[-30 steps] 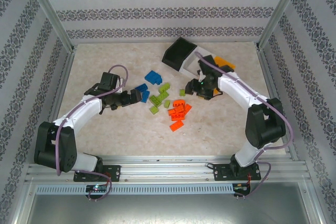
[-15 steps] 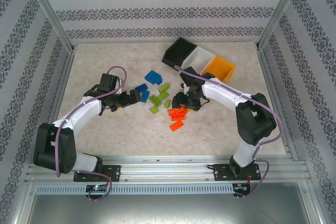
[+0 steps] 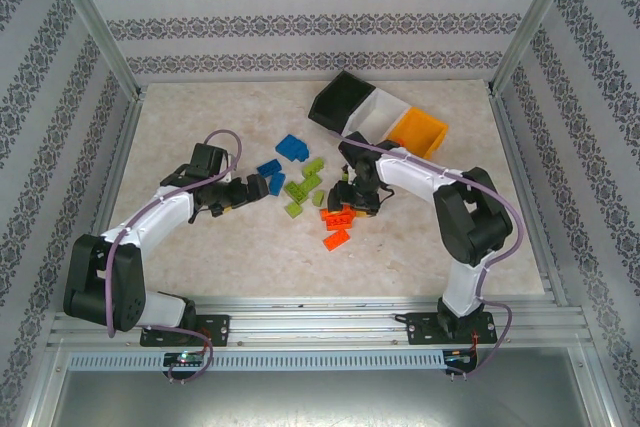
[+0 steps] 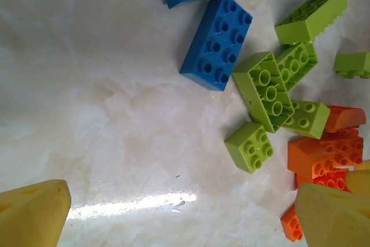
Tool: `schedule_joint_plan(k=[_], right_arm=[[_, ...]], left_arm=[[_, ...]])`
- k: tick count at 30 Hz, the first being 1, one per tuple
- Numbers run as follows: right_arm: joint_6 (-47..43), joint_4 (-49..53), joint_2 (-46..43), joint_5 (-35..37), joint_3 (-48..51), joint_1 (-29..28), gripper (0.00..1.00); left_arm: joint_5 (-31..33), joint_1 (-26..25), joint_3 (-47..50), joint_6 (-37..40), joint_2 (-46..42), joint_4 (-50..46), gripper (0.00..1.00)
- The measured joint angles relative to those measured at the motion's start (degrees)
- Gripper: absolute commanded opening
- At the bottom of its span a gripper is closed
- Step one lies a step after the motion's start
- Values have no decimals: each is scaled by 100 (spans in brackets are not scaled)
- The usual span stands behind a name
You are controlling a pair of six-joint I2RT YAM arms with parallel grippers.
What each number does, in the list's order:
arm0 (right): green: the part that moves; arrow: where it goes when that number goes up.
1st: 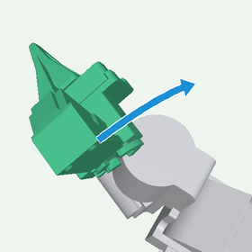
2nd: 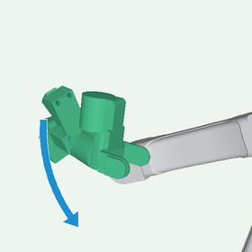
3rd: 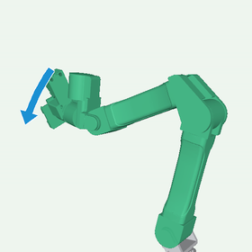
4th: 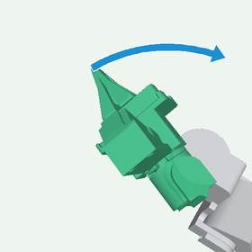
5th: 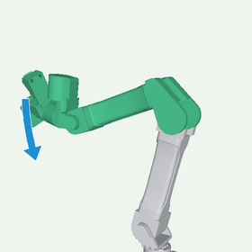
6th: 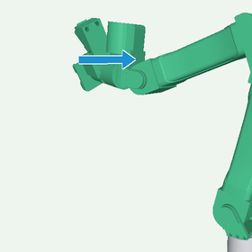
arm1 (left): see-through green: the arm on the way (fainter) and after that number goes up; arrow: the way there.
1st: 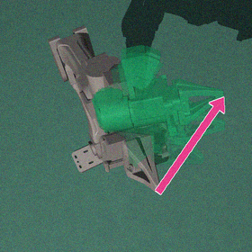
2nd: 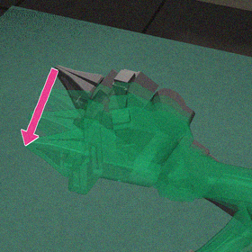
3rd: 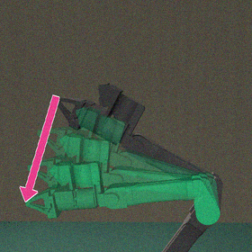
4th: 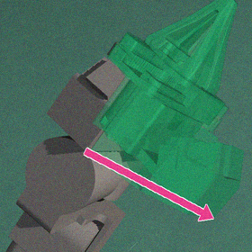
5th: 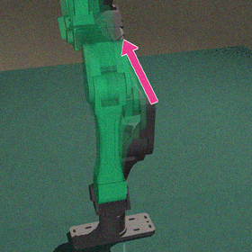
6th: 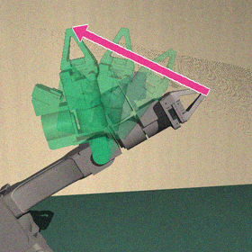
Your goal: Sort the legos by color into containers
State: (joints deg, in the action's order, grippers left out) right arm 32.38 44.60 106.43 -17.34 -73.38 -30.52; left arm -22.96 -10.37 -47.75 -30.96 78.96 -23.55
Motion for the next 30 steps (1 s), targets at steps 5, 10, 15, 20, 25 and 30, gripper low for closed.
schedule_joint_plan(k=[5, 10, 15, 20, 25, 30], right_arm=[[26, 68, 144, 151, -168, 2, 67], [44, 173, 168, 317, -190, 31, 67], [46, 212, 162, 396, -109, 205, 65], [42, 160, -103, 378, 240, 476, 65], [37, 212, -610, 448, 817, 850, 64], [20, 380, -1130, 575, 1174, 994, 66]], left_arm=[[-26, 0, 4, -20, 7, 2, 100], [-44, 0, -17, -20, 7, 2, 100], [-61, 0, -17, -22, 13, 2, 100], [-63, 0, -17, -66, 33, 4, 100], [-98, 0, -17, -109, 83, 59, 100], [-103, 0, -28, -127, 101, 109, 100]])
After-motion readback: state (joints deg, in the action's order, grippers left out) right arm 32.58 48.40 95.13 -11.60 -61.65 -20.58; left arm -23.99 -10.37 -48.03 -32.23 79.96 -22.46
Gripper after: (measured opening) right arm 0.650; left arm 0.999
